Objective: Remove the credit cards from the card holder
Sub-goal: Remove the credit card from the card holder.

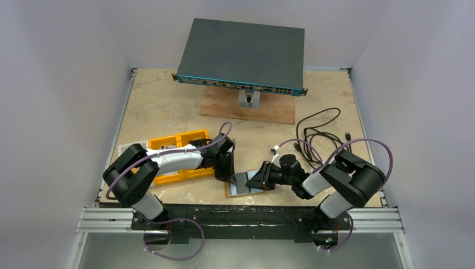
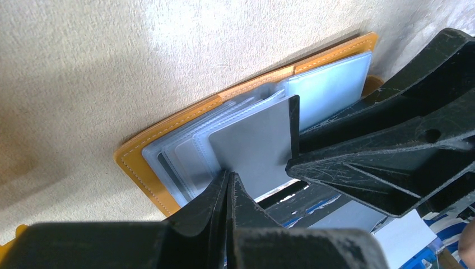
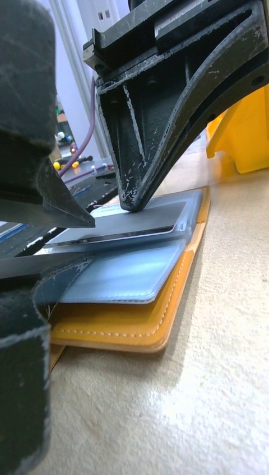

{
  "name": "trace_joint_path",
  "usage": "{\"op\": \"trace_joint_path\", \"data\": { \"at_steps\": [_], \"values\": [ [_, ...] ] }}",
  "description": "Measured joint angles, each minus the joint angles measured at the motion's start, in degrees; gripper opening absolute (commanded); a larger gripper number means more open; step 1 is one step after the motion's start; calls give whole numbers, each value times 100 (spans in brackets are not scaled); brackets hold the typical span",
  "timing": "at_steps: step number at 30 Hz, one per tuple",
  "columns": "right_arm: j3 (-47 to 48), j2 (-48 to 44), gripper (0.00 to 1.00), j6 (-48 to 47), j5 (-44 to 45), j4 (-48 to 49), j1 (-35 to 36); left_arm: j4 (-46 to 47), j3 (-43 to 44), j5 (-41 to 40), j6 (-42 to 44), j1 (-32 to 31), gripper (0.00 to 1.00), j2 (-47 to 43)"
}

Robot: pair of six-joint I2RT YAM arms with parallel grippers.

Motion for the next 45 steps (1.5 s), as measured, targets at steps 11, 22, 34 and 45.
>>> {"op": "trace_joint_path", "data": {
  "at_steps": [11, 22, 34, 45],
  "values": [
    [-341, 743, 14, 608, -162, 1499, -85, 0, 0, 2, 0, 0, 0, 4],
    [-444, 684, 1, 717, -155, 1790, -184, -2, 7, 7, 2, 0, 0, 15],
    [-385, -452, 0, 208, 42, 348, -236, -33, 37, 17, 4, 7, 0, 44],
    [-24, -933, 36, -452, 192, -894, -262, -76, 109, 63, 46, 15, 0, 114]
  ]
}}
